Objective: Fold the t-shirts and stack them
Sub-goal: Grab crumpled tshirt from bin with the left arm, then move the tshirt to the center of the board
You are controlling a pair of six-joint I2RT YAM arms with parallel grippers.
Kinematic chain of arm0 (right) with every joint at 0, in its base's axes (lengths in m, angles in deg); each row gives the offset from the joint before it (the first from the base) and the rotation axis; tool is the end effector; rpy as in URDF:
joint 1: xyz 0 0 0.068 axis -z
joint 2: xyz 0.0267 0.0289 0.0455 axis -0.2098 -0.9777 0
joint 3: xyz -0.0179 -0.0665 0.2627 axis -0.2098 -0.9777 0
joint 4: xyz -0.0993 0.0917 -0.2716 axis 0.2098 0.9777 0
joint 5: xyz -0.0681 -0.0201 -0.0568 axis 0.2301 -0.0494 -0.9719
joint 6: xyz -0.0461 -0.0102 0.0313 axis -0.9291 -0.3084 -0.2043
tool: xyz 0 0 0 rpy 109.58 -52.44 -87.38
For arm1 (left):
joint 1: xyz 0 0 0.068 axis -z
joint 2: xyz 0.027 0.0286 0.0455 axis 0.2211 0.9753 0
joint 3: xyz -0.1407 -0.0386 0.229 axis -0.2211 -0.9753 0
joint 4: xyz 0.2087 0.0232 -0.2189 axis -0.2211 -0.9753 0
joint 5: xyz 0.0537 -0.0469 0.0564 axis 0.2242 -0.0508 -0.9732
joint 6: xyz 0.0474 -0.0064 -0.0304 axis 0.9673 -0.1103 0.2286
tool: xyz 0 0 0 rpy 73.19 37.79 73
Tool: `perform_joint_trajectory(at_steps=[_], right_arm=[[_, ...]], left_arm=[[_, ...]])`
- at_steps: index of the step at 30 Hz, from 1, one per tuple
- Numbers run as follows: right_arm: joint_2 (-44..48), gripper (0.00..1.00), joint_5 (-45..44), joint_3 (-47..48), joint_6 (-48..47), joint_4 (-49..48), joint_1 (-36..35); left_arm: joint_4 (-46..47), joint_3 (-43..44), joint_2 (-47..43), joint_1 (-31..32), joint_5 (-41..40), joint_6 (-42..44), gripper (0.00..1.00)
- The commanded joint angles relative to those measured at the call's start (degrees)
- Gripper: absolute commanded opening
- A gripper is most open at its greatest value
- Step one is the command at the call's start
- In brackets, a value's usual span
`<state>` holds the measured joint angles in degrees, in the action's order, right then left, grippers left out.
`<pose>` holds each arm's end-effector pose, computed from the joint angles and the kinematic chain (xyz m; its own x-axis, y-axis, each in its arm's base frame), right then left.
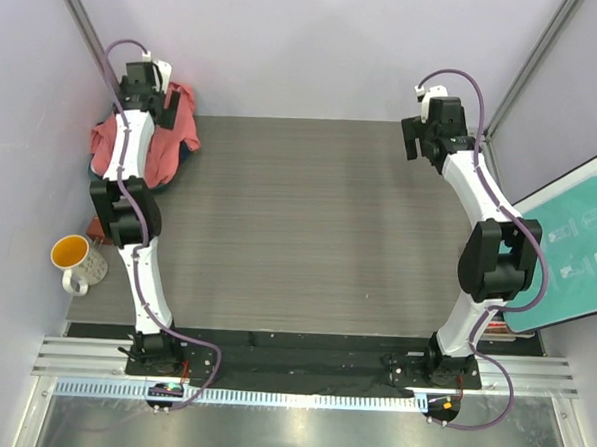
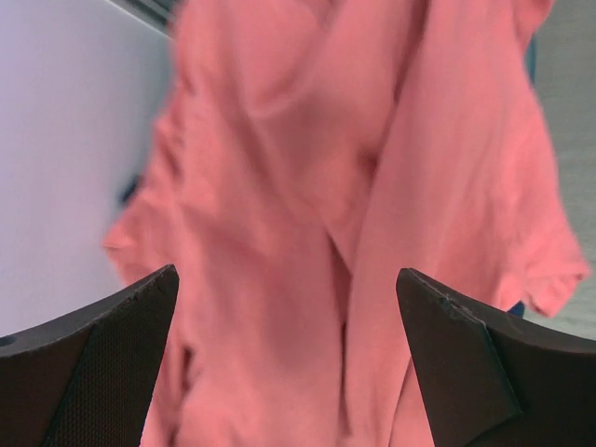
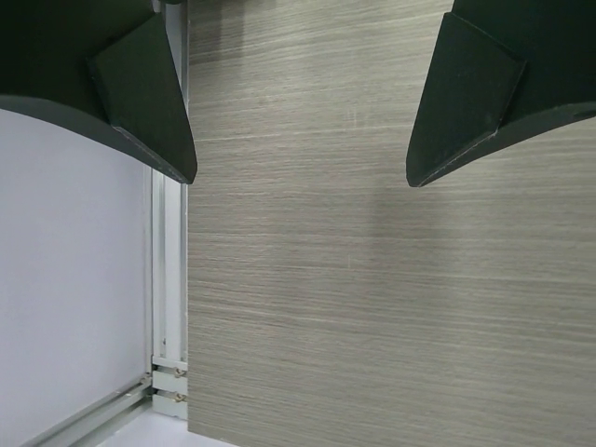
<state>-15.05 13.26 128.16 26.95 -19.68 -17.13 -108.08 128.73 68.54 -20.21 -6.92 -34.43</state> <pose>0.4727 0.0302 0.3058 -0.5718 -0.3127 -0.7584 -0.0042 0.9256 -0.3785 0.5613 0.0823 0.3164 -0.6312 0.2212 -0.7434 -0.1208 0.9187 0.3760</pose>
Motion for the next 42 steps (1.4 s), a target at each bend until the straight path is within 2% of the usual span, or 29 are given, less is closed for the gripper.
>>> perform_joint_trajectory(at_steps=[1,6,8,11,12,14,15,24,33,37,42], right_arm=[[0.14,1.0,2.45,2.96,-1.74,1.84,-0.17],[-0.48,1.0,2.36,2.87,-2.01,1.84,-0.08],[-0.74,1.0,2.36,2.87,-1.92,1.75,0.01],[-1.09,1.0,2.54,2.79,-1.48,1.75,0.09],[-1.09,1.0,2.63,2.79,-1.39,1.75,0.09],[-1.18,1.0,2.98,2.61,-1.57,1.67,0.01],[-1.18,1.0,2.98,2.61,-1.57,1.66,0.01],[-1.27,1.0,3.68,2.43,-1.48,1.66,0.01],[-0.91,1.0,4.65,2.26,-0.6,1.84,0.01],[-0.48,1.0,4.65,2.35,-0.6,1.75,-0.08],[0.14,1.0,4.39,2.61,-0.43,1.75,-0.08]], left_arm=[[-8.5,1.97,3.68,0.32,5.18,1.78,0.99],[-9.21,1.97,5.09,0.41,7.39,-0.24,0.94],[-8.68,2.06,6.05,0.41,6.0,-0.24,0.87],[-7.1,1.71,6.5,0.41,2.75,-0.24,0.53],[-5.53,1.45,6.32,0.41,1.86,-0.94,0.31],[-3.68,-0.04,4.75,0.41,0.37,-1.3,0.13],[-1.58,-0.57,4.13,0.41,0.01,-1.47,0.0],[6.6,-5.67,-8.78,2.08,-3.16,-2.18,0.0],[7.32,-4.89,-19.42,6.47,2.2,-1.39,0.0],[4.42,-2.78,-21.98,9.81,10.08,-2.35,0.0],[-0.24,0.04,-24.78,17.8,18.37,-4.9,0.0]])
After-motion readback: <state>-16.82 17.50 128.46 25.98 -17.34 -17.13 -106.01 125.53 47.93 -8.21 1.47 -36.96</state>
